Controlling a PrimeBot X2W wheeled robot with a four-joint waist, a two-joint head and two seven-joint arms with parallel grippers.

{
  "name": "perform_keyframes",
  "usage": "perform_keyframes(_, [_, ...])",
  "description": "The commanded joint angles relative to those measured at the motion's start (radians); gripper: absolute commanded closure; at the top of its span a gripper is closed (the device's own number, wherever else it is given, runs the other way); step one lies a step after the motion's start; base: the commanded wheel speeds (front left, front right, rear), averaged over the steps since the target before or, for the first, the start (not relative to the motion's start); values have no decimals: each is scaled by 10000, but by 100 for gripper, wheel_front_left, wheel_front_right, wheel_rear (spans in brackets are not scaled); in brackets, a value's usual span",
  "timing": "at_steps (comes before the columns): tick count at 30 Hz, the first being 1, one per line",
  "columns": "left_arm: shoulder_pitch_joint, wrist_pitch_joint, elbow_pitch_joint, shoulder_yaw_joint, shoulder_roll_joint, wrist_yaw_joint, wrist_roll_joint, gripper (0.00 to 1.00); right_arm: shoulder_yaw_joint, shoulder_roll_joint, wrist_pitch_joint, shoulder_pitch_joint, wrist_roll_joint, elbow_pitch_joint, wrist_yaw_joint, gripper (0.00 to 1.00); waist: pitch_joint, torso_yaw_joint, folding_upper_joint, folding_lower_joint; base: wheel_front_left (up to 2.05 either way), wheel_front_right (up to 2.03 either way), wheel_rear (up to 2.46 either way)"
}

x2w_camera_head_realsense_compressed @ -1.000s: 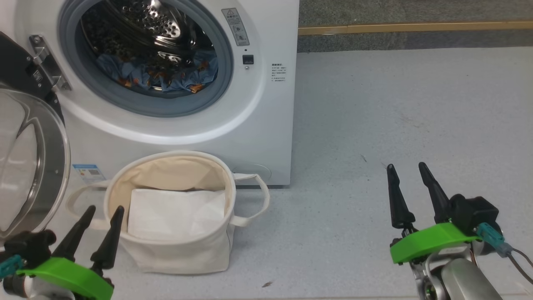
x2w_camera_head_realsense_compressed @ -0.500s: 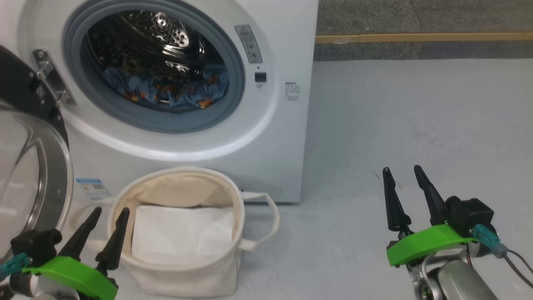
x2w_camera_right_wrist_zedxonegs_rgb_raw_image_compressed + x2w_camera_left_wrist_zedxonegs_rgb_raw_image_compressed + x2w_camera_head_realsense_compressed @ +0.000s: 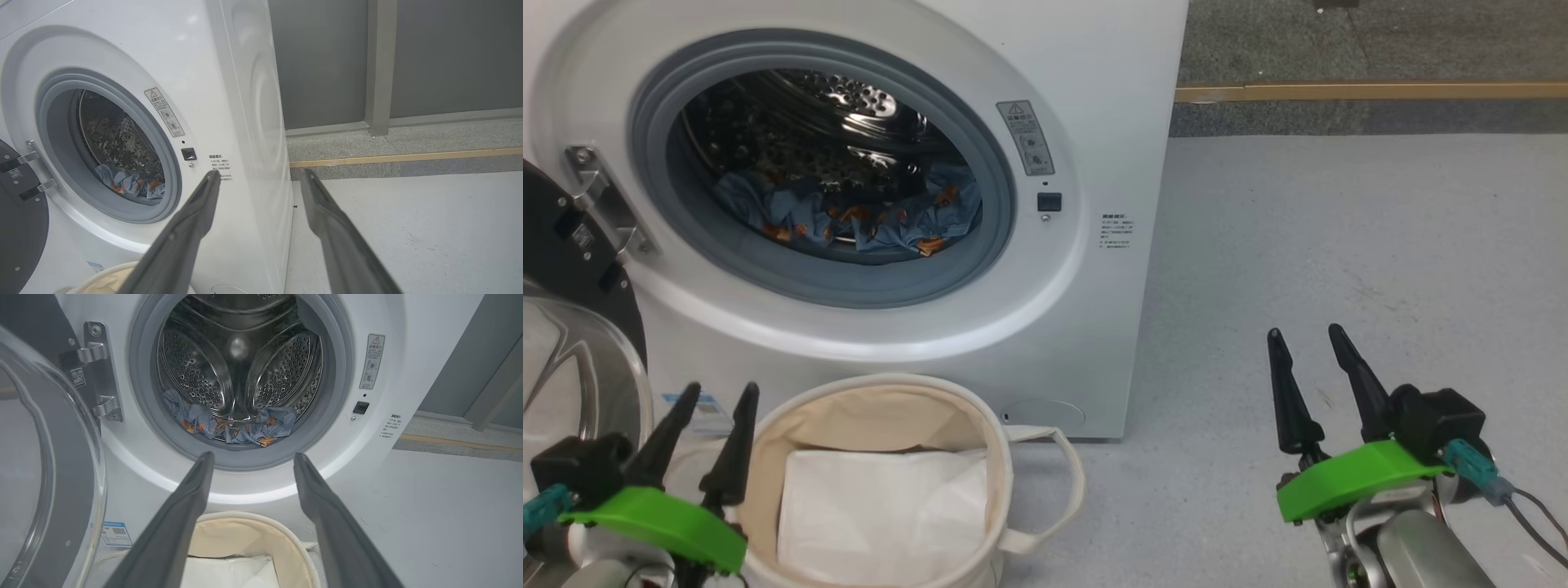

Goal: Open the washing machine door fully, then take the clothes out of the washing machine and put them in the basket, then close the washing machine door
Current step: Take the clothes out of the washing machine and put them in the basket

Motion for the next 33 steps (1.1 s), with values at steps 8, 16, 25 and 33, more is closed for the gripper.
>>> perform_keyframes(8, [-583,-173,-380,1374,-242,153,572,0,125,25,-126,-356,-36,-343,10,0,132,-103,0,0,8,-8,0])
perform_keyframes(16, [-530,-174,-276,1747,-487,0,693,0,137,33,-126,-363,-55,-364,10,0,211,-189,0,0,0,0,0])
perform_keyframes(25, [-1604,200,626,1561,-617,265,1133,0,149,8,-126,-457,-110,-528,10,0,592,-213,0,0,0,0,0])
perform_keyframes(33, [-4145,895,2252,714,-745,748,2300,0,96,175,-126,-860,-344,-877,10,0,1812,-312,0,0,0,0,0])
